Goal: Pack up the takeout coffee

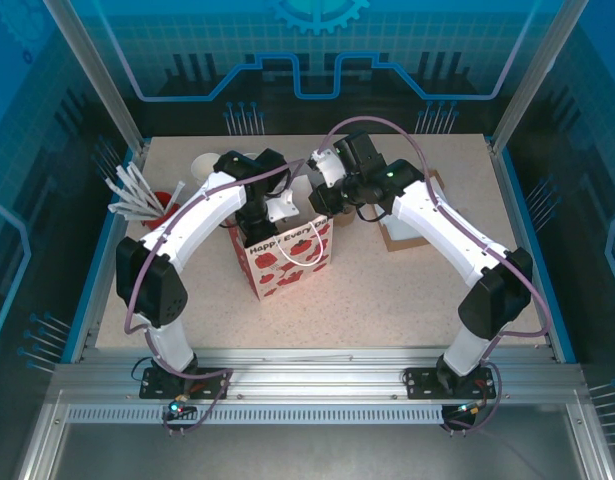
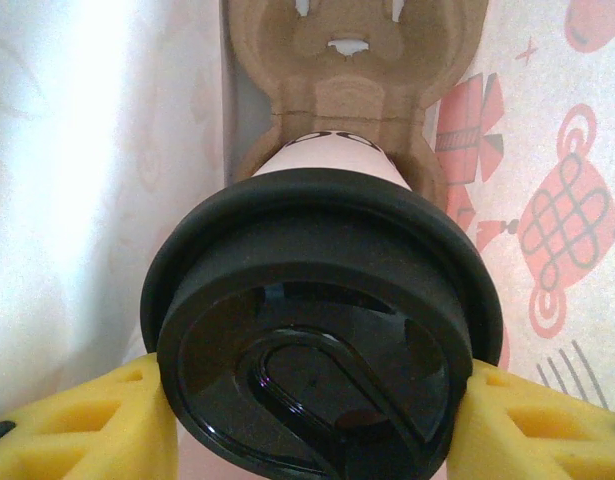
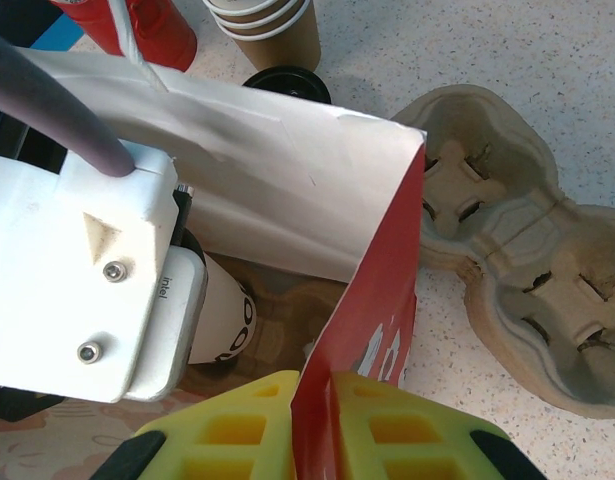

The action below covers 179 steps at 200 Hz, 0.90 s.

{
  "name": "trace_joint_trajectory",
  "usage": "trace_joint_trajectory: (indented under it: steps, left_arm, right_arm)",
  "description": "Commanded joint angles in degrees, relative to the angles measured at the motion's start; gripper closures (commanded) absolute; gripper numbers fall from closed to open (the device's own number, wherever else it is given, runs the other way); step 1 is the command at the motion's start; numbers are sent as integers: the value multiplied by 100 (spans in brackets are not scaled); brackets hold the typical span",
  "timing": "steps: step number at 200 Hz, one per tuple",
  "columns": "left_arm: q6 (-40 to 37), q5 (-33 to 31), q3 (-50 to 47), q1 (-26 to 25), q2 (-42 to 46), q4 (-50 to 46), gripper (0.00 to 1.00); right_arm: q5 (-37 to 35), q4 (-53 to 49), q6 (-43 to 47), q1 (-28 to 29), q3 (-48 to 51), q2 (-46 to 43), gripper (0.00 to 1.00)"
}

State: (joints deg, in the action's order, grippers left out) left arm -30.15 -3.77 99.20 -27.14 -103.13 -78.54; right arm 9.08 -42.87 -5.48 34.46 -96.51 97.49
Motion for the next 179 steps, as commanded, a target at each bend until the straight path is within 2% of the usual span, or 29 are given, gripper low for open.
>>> trace_joint_trajectory:
  steps: [1,49,179]
  left_arm:
    - [13,105,-140,46,-102,156,54]
    - [93,5,156,24,-146,-40,54]
    - [126,-12,201,-6,-76,-123,54]
  right_arm:
    - [94,-147,48,26,-147,82,82]
    - [94,-146,58,21,-166,77,82]
    - [85,-162,75,26,-158,68,82]
